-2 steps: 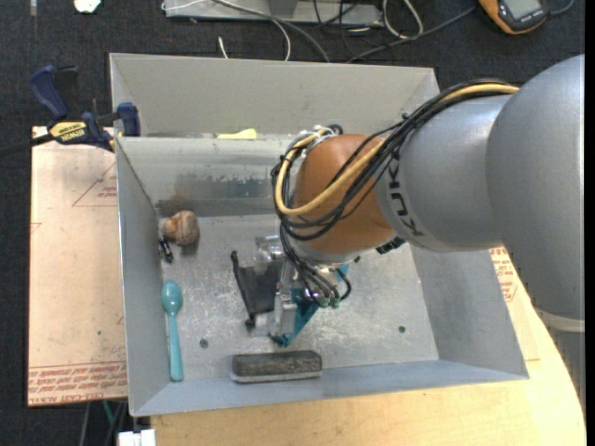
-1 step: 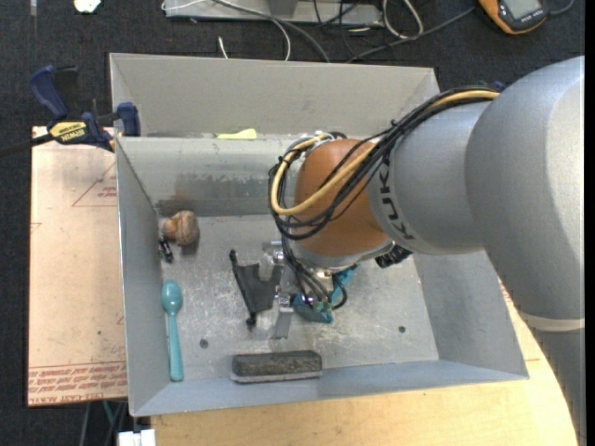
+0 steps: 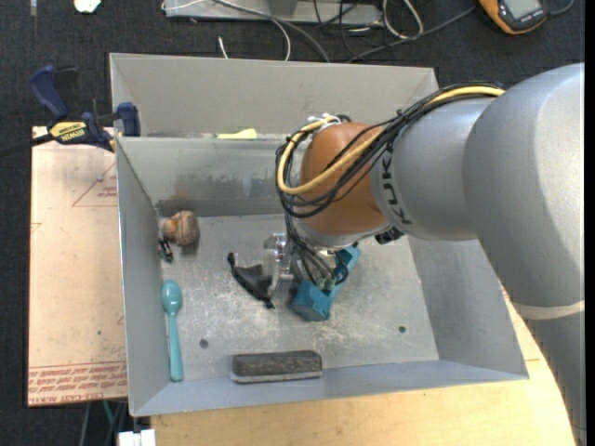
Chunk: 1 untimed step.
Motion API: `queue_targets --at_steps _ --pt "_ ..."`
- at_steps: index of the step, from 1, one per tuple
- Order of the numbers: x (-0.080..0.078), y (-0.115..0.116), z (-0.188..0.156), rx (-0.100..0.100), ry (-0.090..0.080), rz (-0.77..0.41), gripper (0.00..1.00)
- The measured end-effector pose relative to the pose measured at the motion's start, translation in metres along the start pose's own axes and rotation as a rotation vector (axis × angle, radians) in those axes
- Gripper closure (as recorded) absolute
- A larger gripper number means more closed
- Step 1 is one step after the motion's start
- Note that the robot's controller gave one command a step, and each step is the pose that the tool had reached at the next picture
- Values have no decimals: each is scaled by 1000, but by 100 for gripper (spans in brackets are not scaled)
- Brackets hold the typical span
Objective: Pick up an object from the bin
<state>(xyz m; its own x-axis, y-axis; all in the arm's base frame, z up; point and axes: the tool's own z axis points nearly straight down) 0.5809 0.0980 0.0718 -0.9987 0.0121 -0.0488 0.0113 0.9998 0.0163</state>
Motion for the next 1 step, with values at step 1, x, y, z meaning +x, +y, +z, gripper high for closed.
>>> queue_targets --at_steps 1 --pt "0 0 0 0 0 0 100"
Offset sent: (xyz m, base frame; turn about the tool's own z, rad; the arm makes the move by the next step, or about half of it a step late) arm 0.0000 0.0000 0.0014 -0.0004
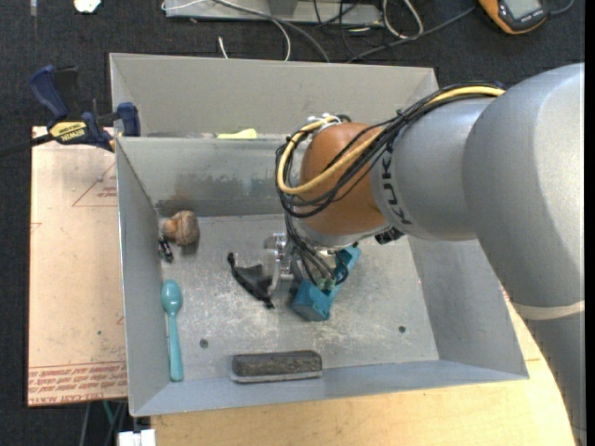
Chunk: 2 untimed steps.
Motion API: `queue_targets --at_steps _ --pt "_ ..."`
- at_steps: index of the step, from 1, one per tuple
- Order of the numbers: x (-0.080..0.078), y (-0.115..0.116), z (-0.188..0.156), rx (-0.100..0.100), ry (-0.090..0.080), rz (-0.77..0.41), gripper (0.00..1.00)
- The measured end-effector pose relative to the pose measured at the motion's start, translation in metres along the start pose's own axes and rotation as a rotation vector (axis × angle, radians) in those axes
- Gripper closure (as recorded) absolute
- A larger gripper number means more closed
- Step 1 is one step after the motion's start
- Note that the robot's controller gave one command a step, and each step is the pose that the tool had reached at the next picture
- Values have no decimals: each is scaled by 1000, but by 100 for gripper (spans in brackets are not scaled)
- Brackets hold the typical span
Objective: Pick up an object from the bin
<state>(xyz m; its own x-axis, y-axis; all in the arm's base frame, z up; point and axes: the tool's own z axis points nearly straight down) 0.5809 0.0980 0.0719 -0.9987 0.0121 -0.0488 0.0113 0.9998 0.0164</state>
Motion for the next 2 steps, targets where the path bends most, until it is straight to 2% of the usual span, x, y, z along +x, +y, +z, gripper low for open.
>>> queue_targets --at_steps 1,2 --pt "0 0 -1 0 0 1 100" --pt "0 0 -24 -1 2 2 100"
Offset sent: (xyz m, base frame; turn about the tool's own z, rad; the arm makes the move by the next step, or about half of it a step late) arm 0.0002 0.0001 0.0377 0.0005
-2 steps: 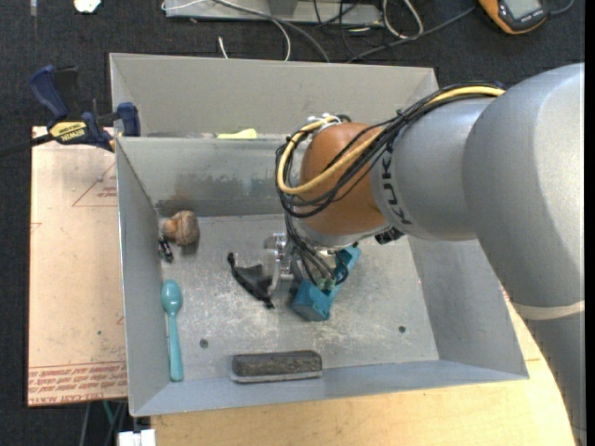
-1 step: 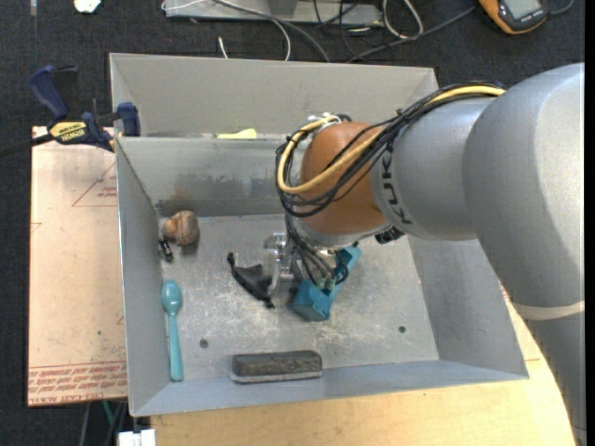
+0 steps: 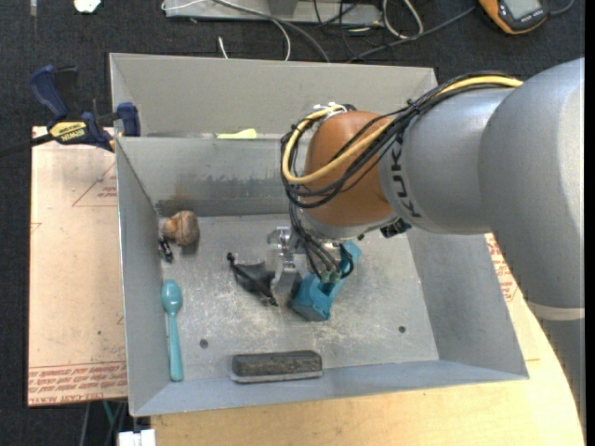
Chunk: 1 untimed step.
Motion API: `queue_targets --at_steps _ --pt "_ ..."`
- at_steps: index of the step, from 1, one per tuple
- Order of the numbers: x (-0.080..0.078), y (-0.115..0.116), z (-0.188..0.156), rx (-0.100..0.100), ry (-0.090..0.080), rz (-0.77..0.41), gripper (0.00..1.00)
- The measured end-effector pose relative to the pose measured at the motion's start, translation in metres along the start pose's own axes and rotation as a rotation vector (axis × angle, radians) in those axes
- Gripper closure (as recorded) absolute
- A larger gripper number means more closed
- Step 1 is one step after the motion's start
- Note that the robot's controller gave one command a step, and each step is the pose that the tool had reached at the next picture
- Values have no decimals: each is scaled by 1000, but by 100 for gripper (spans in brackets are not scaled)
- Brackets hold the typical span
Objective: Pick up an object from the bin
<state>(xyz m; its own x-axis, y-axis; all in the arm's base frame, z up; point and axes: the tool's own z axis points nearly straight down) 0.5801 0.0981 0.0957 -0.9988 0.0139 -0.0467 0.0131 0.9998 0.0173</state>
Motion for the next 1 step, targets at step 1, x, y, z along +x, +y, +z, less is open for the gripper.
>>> queue_targets --at_steps 1 --pt "-1 1 -43 1 4 0 100"
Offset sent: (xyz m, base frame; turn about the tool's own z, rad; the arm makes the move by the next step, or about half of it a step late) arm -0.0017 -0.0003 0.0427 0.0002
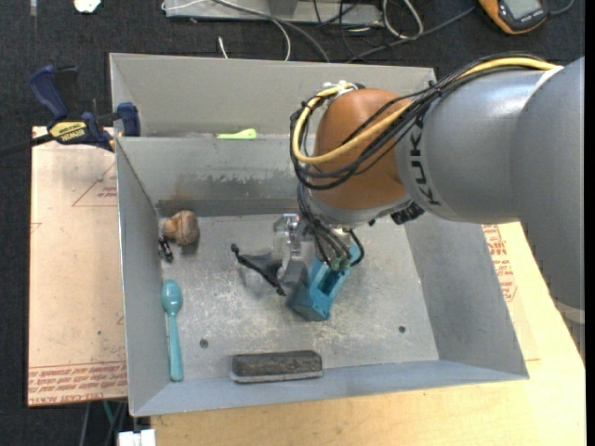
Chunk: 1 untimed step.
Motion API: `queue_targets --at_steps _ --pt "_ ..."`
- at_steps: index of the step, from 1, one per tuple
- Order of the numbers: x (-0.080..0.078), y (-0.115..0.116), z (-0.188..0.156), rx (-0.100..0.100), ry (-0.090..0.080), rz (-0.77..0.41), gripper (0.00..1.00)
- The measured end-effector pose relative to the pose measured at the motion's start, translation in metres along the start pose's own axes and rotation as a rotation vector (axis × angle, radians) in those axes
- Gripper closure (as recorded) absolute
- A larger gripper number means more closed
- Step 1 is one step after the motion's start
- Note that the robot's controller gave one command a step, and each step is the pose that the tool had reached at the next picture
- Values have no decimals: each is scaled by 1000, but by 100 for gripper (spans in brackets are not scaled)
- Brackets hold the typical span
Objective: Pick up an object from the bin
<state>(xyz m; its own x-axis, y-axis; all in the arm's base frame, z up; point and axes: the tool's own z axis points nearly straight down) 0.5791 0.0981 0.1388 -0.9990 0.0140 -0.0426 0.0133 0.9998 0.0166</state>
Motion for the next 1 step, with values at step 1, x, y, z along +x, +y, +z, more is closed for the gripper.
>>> queue_targets --at_steps 1 --pt "-3 1 -42 -1 -6 0 100"
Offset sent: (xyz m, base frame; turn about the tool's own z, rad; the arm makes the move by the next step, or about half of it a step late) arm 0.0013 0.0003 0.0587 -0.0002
